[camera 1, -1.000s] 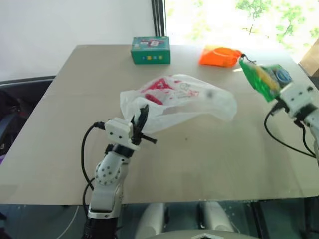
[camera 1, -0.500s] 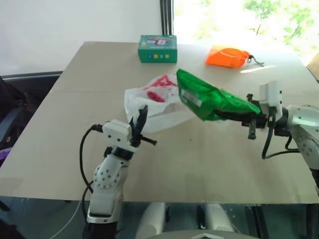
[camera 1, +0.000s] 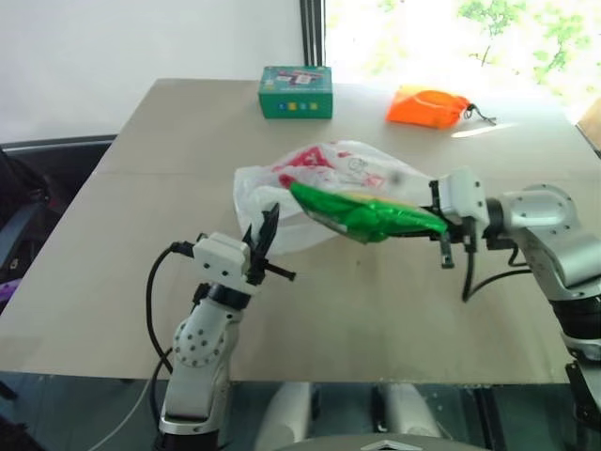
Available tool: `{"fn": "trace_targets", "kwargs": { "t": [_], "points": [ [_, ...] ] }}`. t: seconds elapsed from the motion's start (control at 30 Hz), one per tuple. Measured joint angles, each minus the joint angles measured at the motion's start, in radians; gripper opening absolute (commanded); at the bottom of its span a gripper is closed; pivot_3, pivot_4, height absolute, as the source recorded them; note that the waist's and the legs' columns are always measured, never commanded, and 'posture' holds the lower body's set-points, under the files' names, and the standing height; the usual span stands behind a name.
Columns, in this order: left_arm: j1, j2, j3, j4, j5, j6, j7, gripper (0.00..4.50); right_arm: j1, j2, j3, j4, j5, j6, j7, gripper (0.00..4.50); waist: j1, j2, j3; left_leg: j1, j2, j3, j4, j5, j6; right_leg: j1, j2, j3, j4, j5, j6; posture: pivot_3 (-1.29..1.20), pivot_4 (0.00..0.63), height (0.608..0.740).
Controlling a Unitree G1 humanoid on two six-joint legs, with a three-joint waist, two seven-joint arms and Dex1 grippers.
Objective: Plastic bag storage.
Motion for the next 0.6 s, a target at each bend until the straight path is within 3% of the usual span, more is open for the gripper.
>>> {"fn": "trace_targets", "kwargs": {
  "t": [0.3,0.5,0.6],
  "points": [
    [0.027,0.000,-0.027,-0.019,0.017,-0.004,-0.002,0.00,-0.166,0.107,0.160,0.345,-0.515,-0.293,-0.305,0.05,-0.003,0.000,0.000,-0.007,-0.001,0.002,-0.001,0.004,-0.006,-0.011,0.000,0.002,0.004,0.000,0.000,0.00,0.150,0.740],
    [0.022,0.006,-0.024,-0.015,0.016,-0.010,-0.003,0.00,-0.212,0.214,0.232,0.493,-0.756,-0.444,-0.539,0.05,-0.004,0.000,0.000,-0.012,-0.001,0.004,-0.001,0.005,-0.008,-0.017,0.001,0.004,0.006,0.000,0.000,0.00,0.150,0.740],
    [-0.005,0.007,-0.024,-0.001,0.016,-0.018,-0.003,0.00,-0.239,0.265,0.239,0.545,-0.822,-0.451,-0.640,0.88,-0.005,0.000,0.000,-0.012,-0.001,0.005,-0.001,0.005,-0.008,-0.017,0.001,0.005,0.007,0.000,0.000,0.00,0.150,0.740]
  ]
}}
